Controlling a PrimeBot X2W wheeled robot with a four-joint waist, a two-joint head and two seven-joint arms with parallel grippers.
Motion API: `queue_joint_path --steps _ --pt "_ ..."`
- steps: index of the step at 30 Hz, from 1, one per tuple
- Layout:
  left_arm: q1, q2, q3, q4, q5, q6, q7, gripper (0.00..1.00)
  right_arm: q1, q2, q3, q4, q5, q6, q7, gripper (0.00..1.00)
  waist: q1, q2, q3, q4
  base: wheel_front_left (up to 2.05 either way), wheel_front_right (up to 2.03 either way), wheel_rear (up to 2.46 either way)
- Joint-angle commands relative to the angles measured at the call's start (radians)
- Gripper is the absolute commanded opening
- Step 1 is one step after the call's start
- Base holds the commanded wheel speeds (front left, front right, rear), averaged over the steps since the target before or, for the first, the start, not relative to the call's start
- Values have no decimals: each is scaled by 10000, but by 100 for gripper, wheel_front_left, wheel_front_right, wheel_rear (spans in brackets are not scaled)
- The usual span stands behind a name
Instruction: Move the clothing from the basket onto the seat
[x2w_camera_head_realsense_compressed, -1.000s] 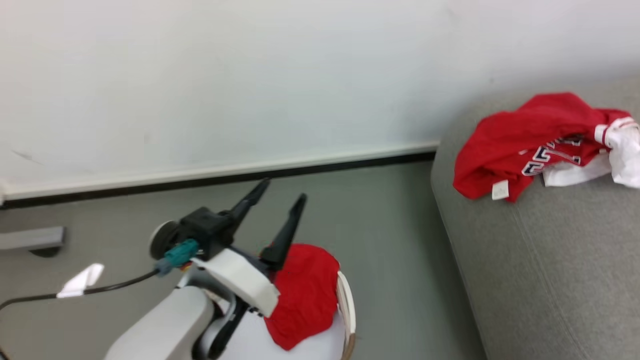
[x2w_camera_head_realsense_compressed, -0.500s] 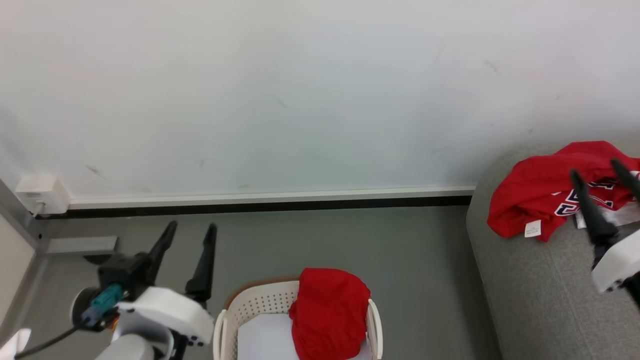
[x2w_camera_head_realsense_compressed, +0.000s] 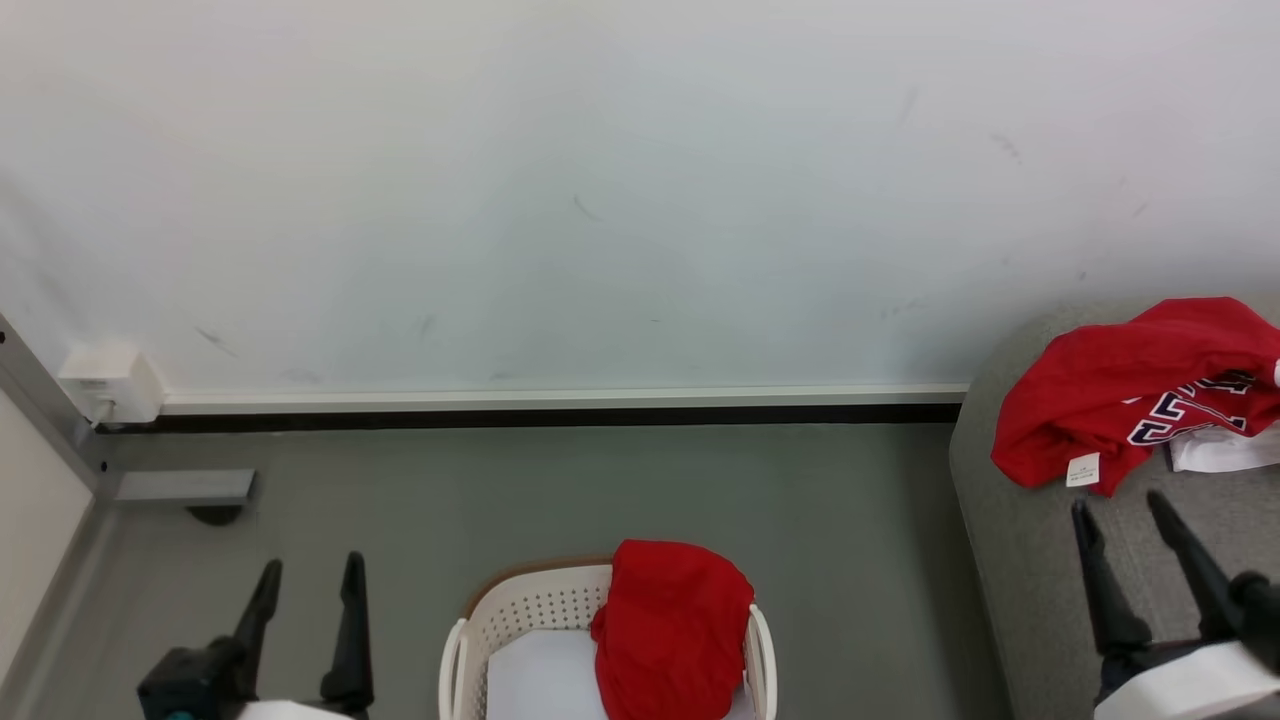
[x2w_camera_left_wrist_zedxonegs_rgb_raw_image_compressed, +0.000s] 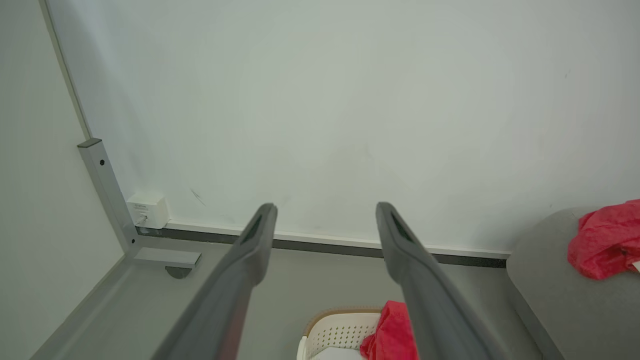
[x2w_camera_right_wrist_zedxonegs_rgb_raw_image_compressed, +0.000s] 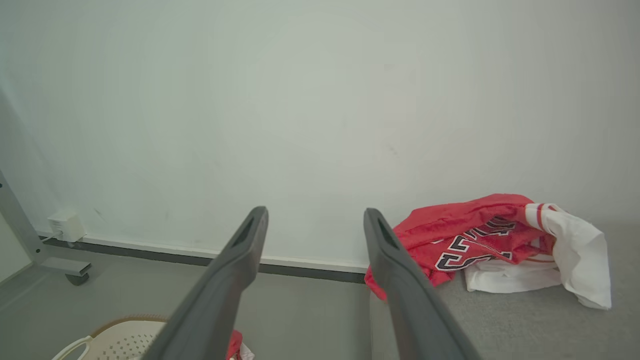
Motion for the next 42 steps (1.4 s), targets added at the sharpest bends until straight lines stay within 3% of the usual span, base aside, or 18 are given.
queue_joint_path --steps 1,11,18,42 --pt "191 -124 133 109 287 -113 -6 100 238 143 -81 127 -93 -25 -109 100 1 0 -6 -3 0 0 0" --pt "717 -1357 1290 730 1462 -1088 -7 100 703 1126 -388 802 -462 -24 -451 100 1 0 7 -47 0 0 0" --pt "506 -1881 1869 1049 2097 -1676 -7 100 420 1211 -209 884 -590 -24 -480 100 1 0 39 -32 0 0 0" --pt "134 -2667 2989 1365 3230 -2752 -7 100 -204 1143 33 723 -515 -26 -487 100 1 0 544 -439 0 0 0"
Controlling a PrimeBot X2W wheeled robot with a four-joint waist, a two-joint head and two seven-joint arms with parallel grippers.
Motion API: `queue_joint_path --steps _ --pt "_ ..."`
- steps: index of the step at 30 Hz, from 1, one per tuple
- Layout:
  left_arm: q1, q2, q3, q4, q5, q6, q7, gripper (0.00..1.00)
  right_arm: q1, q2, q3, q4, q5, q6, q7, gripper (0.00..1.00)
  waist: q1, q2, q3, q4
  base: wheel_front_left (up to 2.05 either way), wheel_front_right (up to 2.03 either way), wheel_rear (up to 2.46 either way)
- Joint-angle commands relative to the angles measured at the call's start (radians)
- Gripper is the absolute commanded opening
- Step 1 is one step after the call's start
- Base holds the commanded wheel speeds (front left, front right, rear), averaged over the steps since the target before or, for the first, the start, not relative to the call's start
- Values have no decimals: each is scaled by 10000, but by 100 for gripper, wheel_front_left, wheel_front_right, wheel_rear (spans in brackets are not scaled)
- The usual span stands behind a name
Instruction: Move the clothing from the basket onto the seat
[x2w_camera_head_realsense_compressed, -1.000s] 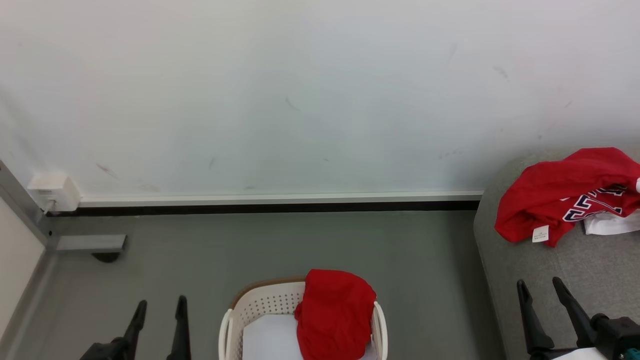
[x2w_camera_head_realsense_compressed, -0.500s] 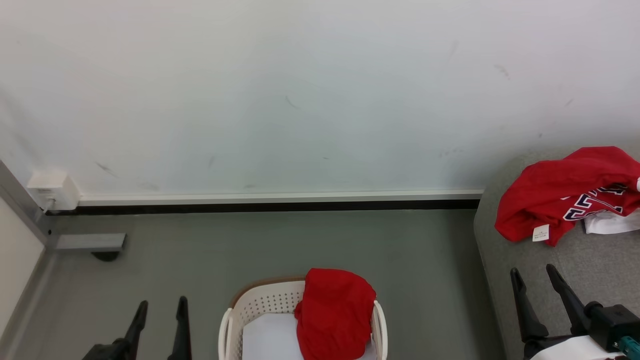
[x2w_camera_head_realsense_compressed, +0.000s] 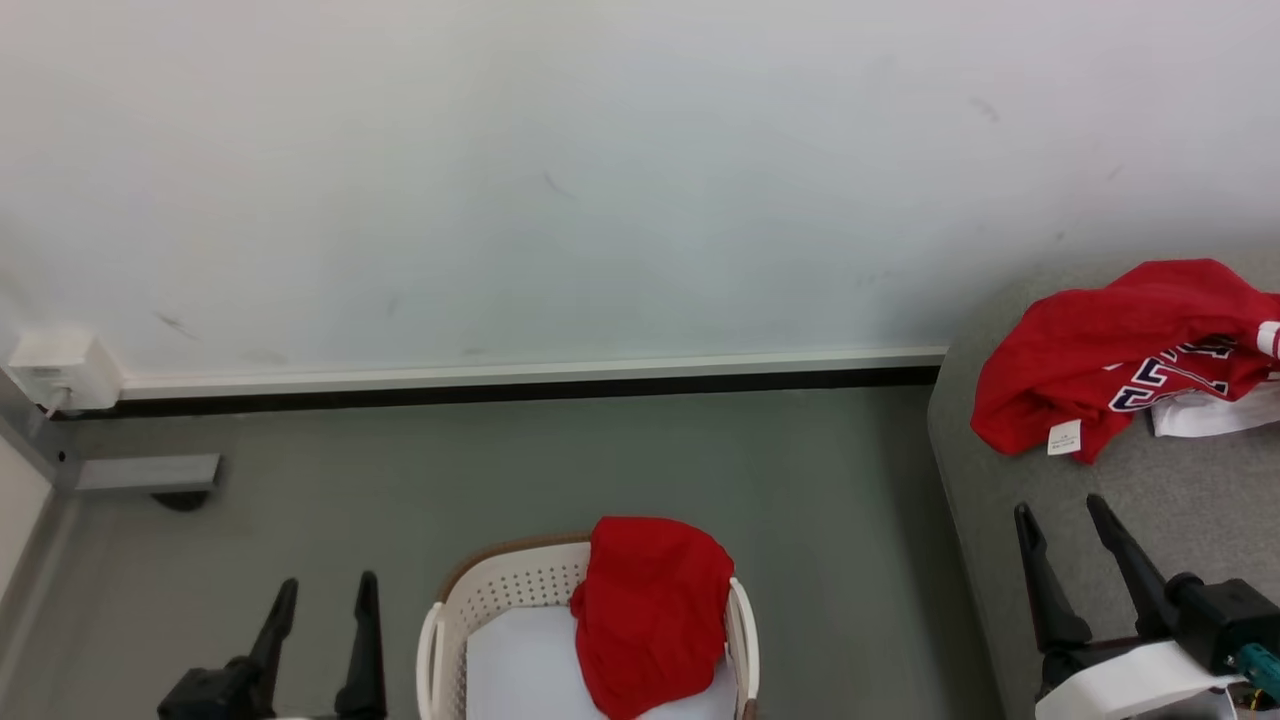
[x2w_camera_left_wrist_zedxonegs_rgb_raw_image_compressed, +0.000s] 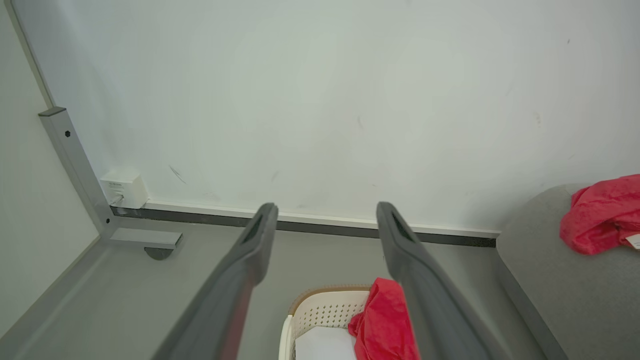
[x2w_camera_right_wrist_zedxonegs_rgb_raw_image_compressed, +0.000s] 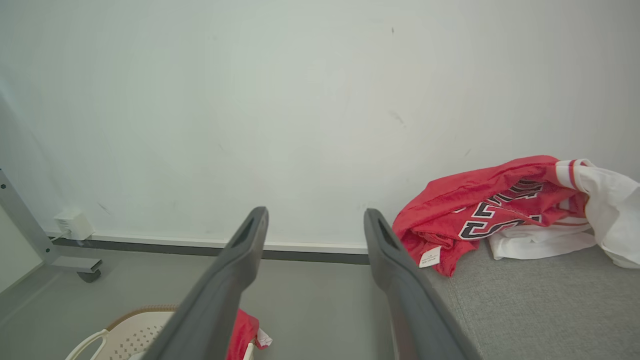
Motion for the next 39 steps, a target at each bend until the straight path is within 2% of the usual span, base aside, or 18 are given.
queue_joint_path --steps 1,7,19,36,39 --pt "-220 -17 35 38 193 -74 -7 100 -226 -44 -31 -102 8 -24 -29 100 0 -1 249 -137 0 0 0" --pt "-819 -65 24 277 257 -340 -6 100 -770 5 -115 -335 -43 -26 -29 100 0 -1 910 -509 0 0 0" --pt "-2532 241 -249 1353 472 -765 -6 100 -2007 206 -418 -1043 -190 -24 -28 100 0 -1 2768 -1101 0 0 0" --pt "-5126 936 -1335 4117 338 -1013 -6 100 -3419 602 -868 -1995 -438 -26 -28 100 0 -1 5082 -1520 0 0 0" --pt "-5813 1041 -1718 5070 190 -1020 62 100 -3684 705 -1009 -2306 -416 -26 -28 100 0 -1 5600 -1607 0 0 0"
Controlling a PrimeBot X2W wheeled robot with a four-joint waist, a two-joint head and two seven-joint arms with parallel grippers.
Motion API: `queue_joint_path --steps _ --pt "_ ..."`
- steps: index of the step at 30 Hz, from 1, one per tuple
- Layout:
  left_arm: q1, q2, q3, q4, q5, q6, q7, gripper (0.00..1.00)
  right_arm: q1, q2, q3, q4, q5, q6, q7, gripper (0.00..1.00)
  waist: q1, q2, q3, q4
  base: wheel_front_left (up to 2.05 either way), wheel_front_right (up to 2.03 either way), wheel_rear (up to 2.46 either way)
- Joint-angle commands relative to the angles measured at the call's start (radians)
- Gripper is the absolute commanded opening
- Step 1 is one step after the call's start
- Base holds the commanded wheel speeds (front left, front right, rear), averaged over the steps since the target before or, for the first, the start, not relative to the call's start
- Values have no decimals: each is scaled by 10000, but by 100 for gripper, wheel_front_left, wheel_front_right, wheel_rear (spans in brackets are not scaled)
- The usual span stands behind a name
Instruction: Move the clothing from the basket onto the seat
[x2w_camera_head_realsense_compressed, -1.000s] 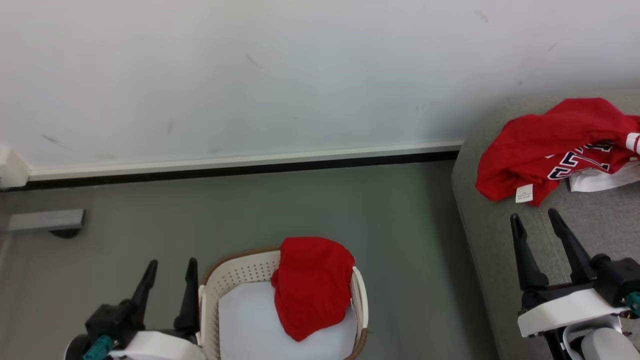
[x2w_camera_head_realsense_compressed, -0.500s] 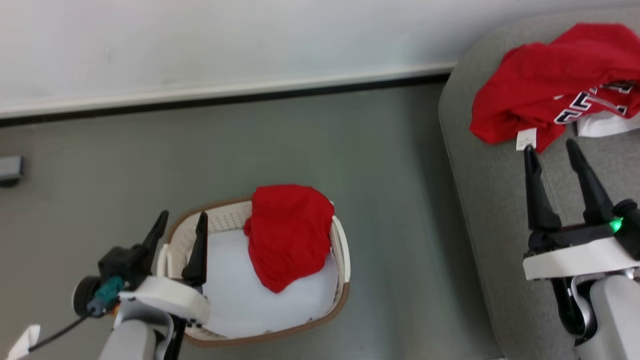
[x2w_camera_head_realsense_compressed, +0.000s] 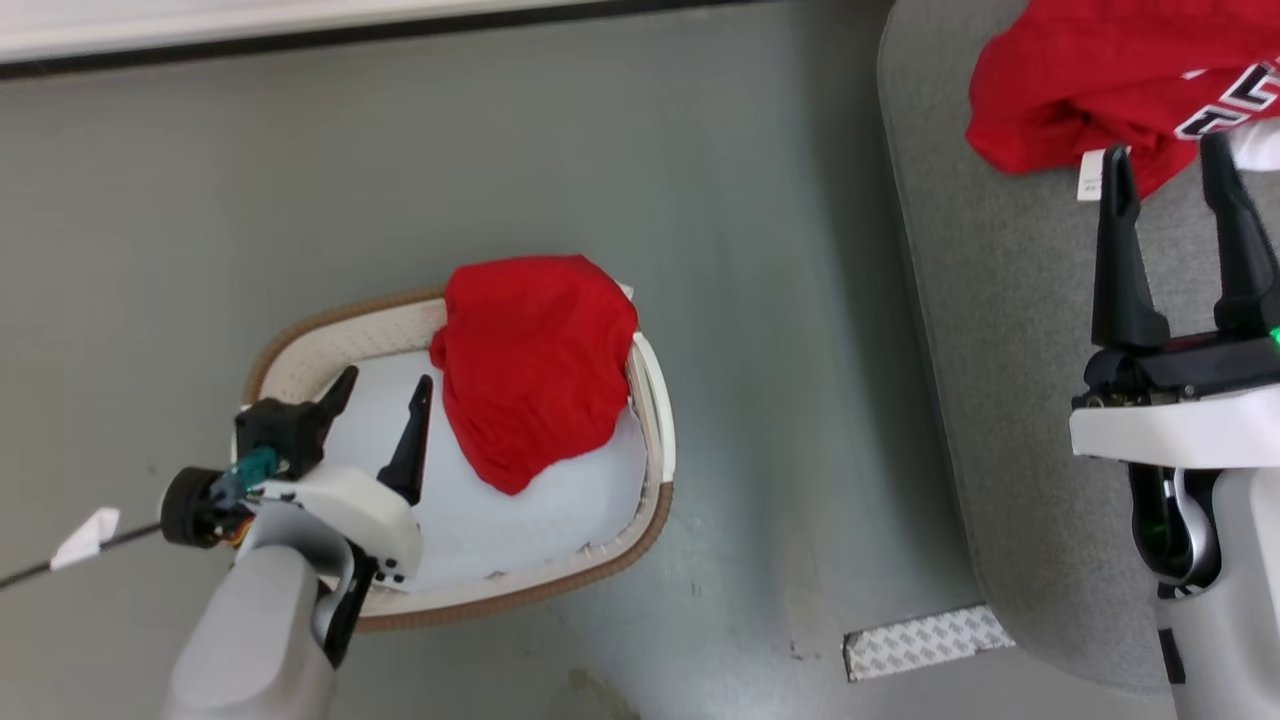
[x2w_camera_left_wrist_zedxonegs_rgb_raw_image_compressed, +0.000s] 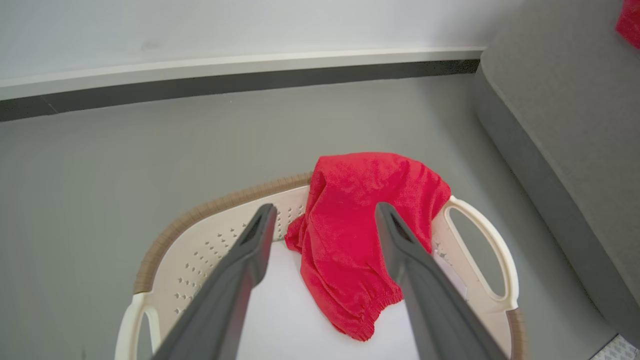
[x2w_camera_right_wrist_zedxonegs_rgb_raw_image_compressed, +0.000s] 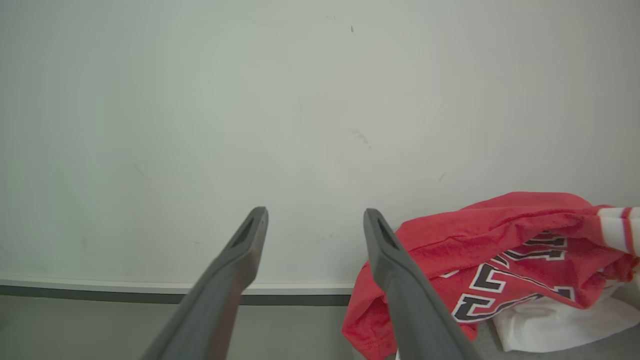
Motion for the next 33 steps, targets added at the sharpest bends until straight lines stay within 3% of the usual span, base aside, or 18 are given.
queue_joint_path --steps 1,17,33 --pt "-260 133 -109 223 -97 -17 70 100 -180 71 -69 -137 26 -26 -26 100 -2 0 383 -108 0 0 0" --pt "-2787 649 -2418 3411 -1924 -5 1177 100 -886 466 -267 -1106 54 -26 -14 100 -2 0 2329 -941 0 0 0" --pt "-4160 1404 -3560 4684 -3035 -7 2406 100 -1019 628 -154 -1481 395 -26 -14 100 -2 0 3454 -1586 0 0 0"
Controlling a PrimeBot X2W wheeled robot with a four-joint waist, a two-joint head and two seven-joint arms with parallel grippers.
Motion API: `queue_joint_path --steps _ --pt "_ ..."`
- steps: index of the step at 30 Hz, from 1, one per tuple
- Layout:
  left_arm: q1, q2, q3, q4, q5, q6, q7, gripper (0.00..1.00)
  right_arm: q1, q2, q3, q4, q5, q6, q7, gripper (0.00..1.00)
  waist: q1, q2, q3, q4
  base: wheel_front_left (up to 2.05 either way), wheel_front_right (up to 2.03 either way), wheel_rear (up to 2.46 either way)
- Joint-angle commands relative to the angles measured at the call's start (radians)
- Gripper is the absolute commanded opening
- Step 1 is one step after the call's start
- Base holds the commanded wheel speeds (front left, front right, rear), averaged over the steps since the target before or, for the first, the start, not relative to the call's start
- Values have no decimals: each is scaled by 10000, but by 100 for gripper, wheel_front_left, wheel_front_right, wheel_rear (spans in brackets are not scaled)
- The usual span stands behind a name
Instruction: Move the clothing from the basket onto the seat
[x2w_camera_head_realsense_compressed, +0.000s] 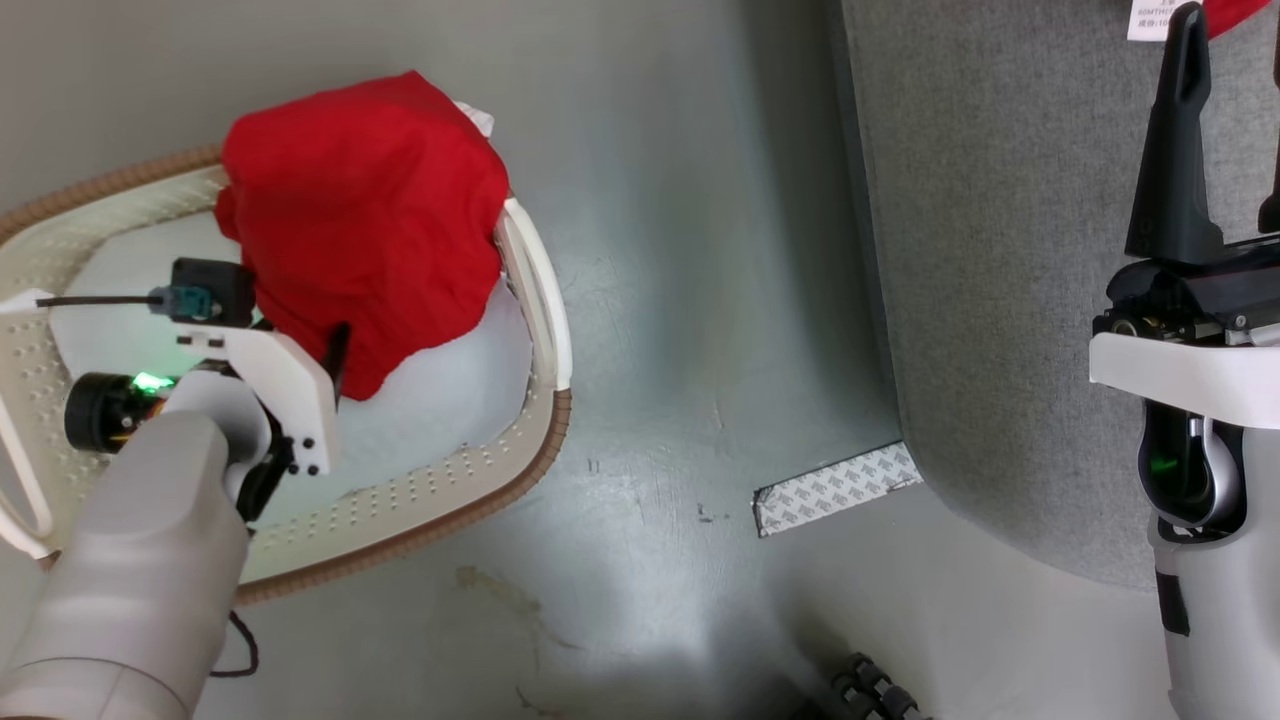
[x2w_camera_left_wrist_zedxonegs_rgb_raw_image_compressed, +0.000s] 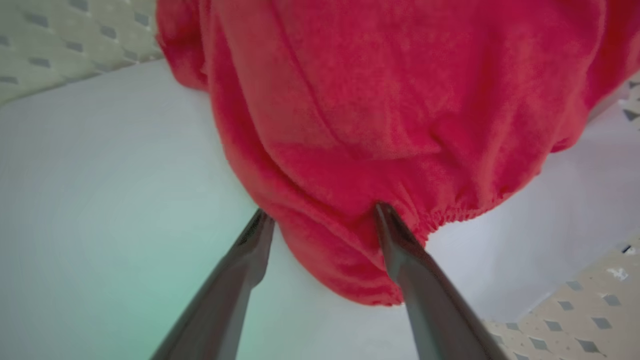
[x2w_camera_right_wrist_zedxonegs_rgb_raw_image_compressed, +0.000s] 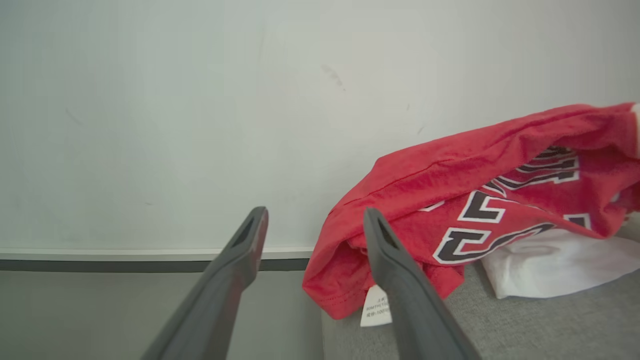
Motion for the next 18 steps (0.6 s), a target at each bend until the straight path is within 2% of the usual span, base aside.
queue_joint_path --steps 1,8,9,10,11,12,18 --pt "-72 94 -94 83 -153 16 82 100 -80 44 0 -30 64 -26 -1 100 -1 0 69 -45 0 0 0" --pt "-166 94 -703 3 -616 15 732 100 -140 46 54 -22 236 -26 -2 100 -1 0 180 -153 0 0 0" --pt "-161 108 -798 -49 -692 15 764 92 -143 46 63 -11 245 -24 -1 100 -1 0 186 -158 0 0 0" --pt "-167 128 -892 -119 -775 15 739 41 -139 46 72 -4 249 -24 -1 100 -1 0 188 -160 0 0 0" --pt "-171 159 -968 -171 -836 15 714 9 -129 47 77 -1 247 -26 -1 100 -1 0 187 -159 0 0 0" --pt "-165 183 -1038 -208 -939 15 698 0 -121 45 84 15 240 -24 -2 100 -1 0 180 -156 0 0 0" --pt "-134 248 -1485 -415 -1368 17 421 0 -167 46 60 134 153 -26 -1 100 -1 0 89 -59 0 0 0"
